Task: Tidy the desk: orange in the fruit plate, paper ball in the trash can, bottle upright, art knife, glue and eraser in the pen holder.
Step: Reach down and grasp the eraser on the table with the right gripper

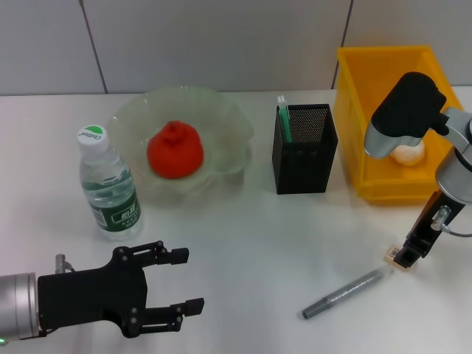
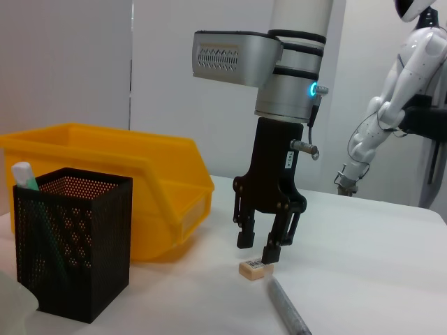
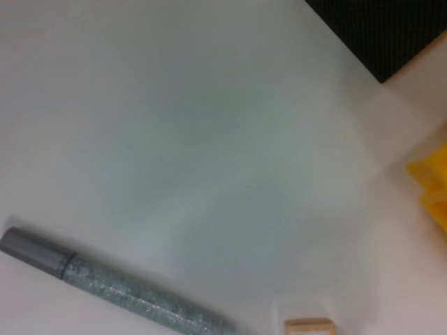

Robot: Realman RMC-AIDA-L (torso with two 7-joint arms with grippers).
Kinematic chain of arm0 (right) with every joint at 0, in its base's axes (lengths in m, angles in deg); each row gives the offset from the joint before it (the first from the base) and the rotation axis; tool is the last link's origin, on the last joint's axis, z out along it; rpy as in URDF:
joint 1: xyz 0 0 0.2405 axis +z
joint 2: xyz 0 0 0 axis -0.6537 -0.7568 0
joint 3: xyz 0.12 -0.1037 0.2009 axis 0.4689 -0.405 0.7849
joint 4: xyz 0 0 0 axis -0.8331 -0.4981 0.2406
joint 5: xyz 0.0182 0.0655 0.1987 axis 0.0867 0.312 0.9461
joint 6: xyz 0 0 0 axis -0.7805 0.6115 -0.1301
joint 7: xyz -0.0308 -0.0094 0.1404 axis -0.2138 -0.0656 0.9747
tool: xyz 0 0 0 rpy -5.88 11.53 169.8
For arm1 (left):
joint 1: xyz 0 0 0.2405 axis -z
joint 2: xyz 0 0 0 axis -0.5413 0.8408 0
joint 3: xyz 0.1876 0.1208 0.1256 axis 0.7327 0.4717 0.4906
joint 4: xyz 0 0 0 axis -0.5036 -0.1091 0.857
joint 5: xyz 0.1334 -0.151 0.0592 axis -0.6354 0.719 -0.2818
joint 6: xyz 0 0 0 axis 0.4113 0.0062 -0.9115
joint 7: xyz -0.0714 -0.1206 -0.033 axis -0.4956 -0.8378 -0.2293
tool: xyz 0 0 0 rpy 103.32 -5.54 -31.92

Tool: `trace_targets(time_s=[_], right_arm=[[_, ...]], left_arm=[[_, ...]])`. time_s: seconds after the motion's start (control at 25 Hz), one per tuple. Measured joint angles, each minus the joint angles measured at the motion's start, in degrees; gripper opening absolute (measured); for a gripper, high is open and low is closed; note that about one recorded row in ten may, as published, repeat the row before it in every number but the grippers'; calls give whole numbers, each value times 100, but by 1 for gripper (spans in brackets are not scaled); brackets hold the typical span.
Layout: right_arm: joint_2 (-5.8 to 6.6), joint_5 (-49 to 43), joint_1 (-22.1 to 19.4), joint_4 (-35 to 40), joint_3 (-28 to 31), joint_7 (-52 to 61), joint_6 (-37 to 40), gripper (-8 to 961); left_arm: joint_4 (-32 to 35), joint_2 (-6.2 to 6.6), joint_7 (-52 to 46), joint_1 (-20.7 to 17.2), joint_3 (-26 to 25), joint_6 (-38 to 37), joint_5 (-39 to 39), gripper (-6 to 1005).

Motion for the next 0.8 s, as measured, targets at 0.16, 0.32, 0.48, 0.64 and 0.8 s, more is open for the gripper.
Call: trace_targets(time_s=[0.16,0.32,0.48,0.64,0.8], right_arm=[[-8,2,7,-98,-12,-2,-81,476],[-11,6,20,-190,-74,-1,-152,440],[-11,29,33,-200,-79,-1,-185,415],[-11,72,56,-234,-80,-7,-187,410],[-17,74,75,-276,-89,-20,-201,394]], left_arm=[[0,2,6,-7,-16,-10,0,781],[0,10,10,-9,-53,-27,0,781],[0,11,11,-9,-64,-40,0,782],[0,11,8,-9,-70,-46,0,782],[0,11,9,-9,-72,-46,0,782]])
